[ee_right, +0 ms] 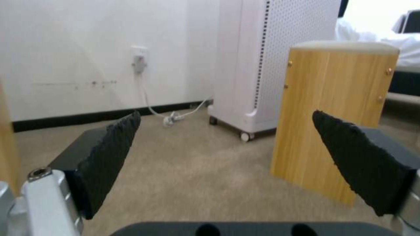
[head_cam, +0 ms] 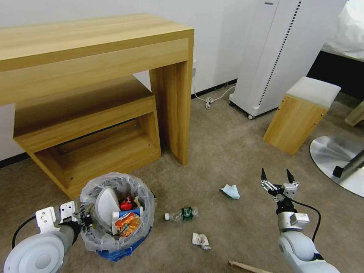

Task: Pick up the trash bin and place the garbage on the floor into it.

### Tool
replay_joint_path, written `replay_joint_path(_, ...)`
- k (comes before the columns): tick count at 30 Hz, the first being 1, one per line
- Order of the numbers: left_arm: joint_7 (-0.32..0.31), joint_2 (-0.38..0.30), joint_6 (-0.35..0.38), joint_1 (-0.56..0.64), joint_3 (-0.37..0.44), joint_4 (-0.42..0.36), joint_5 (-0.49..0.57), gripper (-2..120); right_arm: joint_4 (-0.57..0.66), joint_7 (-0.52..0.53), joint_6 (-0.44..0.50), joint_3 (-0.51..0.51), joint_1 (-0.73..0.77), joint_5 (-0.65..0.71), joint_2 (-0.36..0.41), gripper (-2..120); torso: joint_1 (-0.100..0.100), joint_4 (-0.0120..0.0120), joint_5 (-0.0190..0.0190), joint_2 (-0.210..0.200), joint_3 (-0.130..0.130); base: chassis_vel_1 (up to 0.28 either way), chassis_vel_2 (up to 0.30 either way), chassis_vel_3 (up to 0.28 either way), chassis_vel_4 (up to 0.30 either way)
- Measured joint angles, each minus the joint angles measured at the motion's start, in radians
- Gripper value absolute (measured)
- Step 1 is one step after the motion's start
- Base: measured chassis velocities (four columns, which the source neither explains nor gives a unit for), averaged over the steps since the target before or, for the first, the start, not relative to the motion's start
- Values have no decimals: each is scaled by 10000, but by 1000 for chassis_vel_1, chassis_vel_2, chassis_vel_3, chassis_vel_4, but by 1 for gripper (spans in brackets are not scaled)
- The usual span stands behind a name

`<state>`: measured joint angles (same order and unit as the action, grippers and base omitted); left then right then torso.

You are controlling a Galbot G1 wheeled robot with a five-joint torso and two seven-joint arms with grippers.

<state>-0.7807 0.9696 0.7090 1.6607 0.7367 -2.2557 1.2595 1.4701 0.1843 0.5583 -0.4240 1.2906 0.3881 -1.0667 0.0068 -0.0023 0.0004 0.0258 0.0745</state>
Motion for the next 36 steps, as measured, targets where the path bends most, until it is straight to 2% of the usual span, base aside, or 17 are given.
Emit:
replay_joint_path(3, 1, -49, -8, 0, 46, 47, 20, 0, -32, 179, 2, 8, -161, -188, 73, 100, 1, 0, -5, 0, 0, -109, 45, 84, -85)
replay_joint_path(6, -88, -134, -40, -2, 113, 67, 140, 0, 176, 592, -583, 132, -314, -297, 398, 100, -2, 1, -3, 0, -4, 0, 0, 0, 0)
replay_joint_path(11, -164, -84, -41, -43, 114, 66, 198, 0, 279, 830, -946, 433, -426, -634, 664, 100, -3, 0, -5, 1, -4, 0, 0, 0, 0)
replay_joint_path(17, -232, -35, -29, 99, 228, 57, 196, 0, 371, 869, -1410, 1646, -914, -905, 1051, 100, -3, 1, -1, 0, -3, 0, 0, 0, 0)
replay_joint_path(19, -243, -34, 2, 169, 269, 21, 186, 0, 457, 490, -1626, 1953, -1073, -607, 1194, 100, -3, 4, -3, 1, -3, 0, 0, 0, 0)
replay_joint_path(22, -285, -30, 43, 272, 379, -62, 211, 0, 418, -931, -2188, 2551, -1434, -128, 1637, 100, -3, -1, -6, 0, -3, 0, 0, 0, 0)
replay_joint_path(23, -285, -30, 43, 272, 379, -62, 211, 0, 418, -931, -2188, 2551, -1434, -128, 1637, 100, -3, -1, -6, 0, -3, 0, 0, 0, 0)
replay_joint_path(26, -367, 1, 52, 369, 555, -77, 232, 0, 8, -1415, -2489, 3855, -2353, -55, 2126, 100, -2, 0, -2, 0, -3, 0, 0, 0, 0)
replay_joint_path(27, -367, 1, 52, 369, 555, -77, 232, 0, 8, -1415, -2489, 3855, -2353, -55, 2126, 100, -2, 0, -2, 0, -3, 0, 0, 0, 0)
replay_joint_path(29, -436, 1, 53, 399, 640, -76, 284, 0, -120, -1730, -2715, 4503, -2802, 214, 2306, 100, -2, 2, -7, 0, -3, 0, 0, 0, 0)
replay_joint_path(30, -509, -64, 59, 415, 763, -82, 435, 0, -335, -2972, -2893, 5181, -3333, 793, 2549, 100, -2, 3, 2, 0, -2, 0, 0, 0, 0)
replay_joint_path(31, -509, -64, 59, 415, 763, -82, 435, 0, -335, -2972, -2893, 5181, -3333, 793, 2549, 100, -2, 3, 2, 0, -2, 0, 0, 0, 0)
replay_joint_path(33, -598, -197, 69, 432, 819, -90, 585, 0, -643, -5322, -2903, 5956, -4126, 1284, 2896, 100, -2, 0, -6, 0, -3, 0, 0, 0, 0)
replay_joint_path(34, -606, -230, 75, 427, 809, -85, 618, 0, -838, -5989, -2902, 6369, -4575, 1279, 3012, 100, -2, -2, -3, 0, -2, 0, 0, 0, 0)
replay_joint_path(36, -619, -236, 75, 409, 789, -63, 623, 0, -968, -6359, -2907, 6663, -4926, 1266, 3094, 100, -2, -1, 2, 0, -2, 0, 0, 0, 0)
